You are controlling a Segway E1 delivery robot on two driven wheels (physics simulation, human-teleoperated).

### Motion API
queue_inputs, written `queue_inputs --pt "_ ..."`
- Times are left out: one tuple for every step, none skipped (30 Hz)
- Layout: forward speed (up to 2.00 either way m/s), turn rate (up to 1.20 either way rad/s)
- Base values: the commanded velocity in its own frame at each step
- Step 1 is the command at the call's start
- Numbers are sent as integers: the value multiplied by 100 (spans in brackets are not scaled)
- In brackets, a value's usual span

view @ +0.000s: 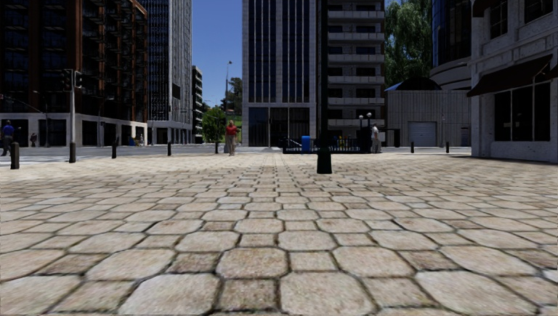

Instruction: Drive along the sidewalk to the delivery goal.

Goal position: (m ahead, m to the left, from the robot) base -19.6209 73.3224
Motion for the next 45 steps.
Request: queue_inputs --pt "200 0" --pt "200 0" --pt "200 0" --pt "200 0" --pt "200 0" --pt "200 0" --pt "200 0" --pt "200 11" --pt "200 27" --pt "200 41" --pt "200 47" --pt "200 46" --pt "200 46" --pt "200 1" --pt "200 0" --pt "200 0" --pt "200 0" --pt "200 0" --pt "200 0" --pt "200 0" --pt "200 0" --pt "200 0" --pt "200 0" --pt "200 0" --pt "200 0" --pt "200 0" --pt "200 0" --pt "200 0" --pt "200 0" --pt "200 0" --pt "200 0" --pt "200 0" --pt "200 0" --pt "200 0" --pt "200 0" --pt "200 9" --pt "200 26" --pt "200 47" --pt "200 81" --pt "200 81" --pt "200 94" --pt "200 98" --pt "200 99" --pt "200 99" --pt "200 99"
